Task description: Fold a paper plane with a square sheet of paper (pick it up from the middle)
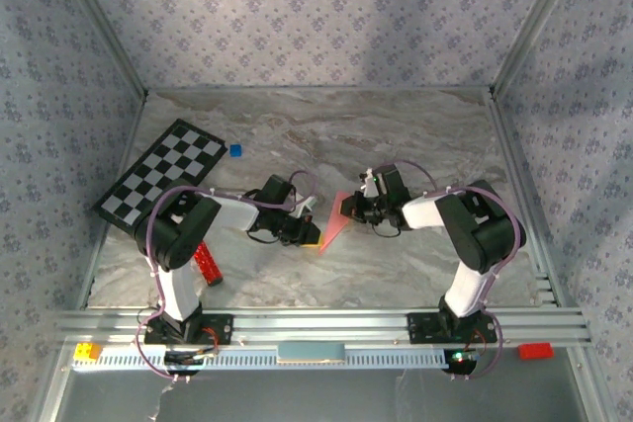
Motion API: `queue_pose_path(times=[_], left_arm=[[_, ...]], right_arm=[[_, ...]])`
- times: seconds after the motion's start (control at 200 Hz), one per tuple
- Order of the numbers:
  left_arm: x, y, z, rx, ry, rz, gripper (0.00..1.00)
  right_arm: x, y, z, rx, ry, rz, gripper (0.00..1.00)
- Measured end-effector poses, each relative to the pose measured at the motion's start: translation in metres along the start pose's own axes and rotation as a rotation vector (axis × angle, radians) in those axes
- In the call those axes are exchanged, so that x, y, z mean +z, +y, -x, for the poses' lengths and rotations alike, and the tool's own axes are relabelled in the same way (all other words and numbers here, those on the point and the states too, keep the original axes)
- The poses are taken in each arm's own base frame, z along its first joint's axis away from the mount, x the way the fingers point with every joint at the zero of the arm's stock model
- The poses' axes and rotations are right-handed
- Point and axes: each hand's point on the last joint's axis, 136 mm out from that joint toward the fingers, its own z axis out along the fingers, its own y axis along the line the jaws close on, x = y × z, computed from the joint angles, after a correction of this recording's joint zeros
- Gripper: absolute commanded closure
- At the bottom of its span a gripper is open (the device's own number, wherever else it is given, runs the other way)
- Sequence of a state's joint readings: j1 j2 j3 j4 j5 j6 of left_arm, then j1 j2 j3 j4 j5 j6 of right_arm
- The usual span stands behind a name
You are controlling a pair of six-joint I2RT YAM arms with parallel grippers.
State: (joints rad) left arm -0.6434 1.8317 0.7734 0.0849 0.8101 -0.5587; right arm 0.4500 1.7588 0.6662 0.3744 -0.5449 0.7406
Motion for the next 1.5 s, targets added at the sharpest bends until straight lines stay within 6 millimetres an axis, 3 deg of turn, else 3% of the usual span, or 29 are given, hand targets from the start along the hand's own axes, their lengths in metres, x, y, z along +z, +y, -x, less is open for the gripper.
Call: queue_pose_path(times=[0.12,0.255,0.405,0.57,0.795,1.129,1.499], left_arm=[[-0.008,0.004,-0.001,-0.017,-0.024,0.054,1.0],[-0.031,0.009,-0.003,-0.061,-0.07,0.151,1.0],[-0.051,-0.015,0.015,-0.032,-0.139,0.15,1.0],[-0.056,-0.03,0.029,-0.012,-0.17,0.133,1.0],[-0.049,-0.029,0.028,-0.055,-0.147,0.107,1.0],[-0.021,-0.036,0.028,-0.044,-0.077,0.078,1.0],[0.001,-0.016,0.041,-0.084,-0.067,0.115,1.0]], right_arm=[[0.001,0.0,-0.001,0.002,0.002,0.004,0.95],[0.002,0.003,-0.001,0.009,0.0,0.008,0.95],[0.006,0.007,-0.006,0.023,-0.003,0.015,0.95],[0.008,0.011,-0.01,0.045,-0.021,0.026,0.95],[0.013,0.018,-0.018,0.077,-0.032,0.028,0.96],[0.011,0.017,-0.02,0.12,-0.059,0.018,0.96],[0.01,0.016,-0.021,0.129,-0.061,0.016,0.95]])
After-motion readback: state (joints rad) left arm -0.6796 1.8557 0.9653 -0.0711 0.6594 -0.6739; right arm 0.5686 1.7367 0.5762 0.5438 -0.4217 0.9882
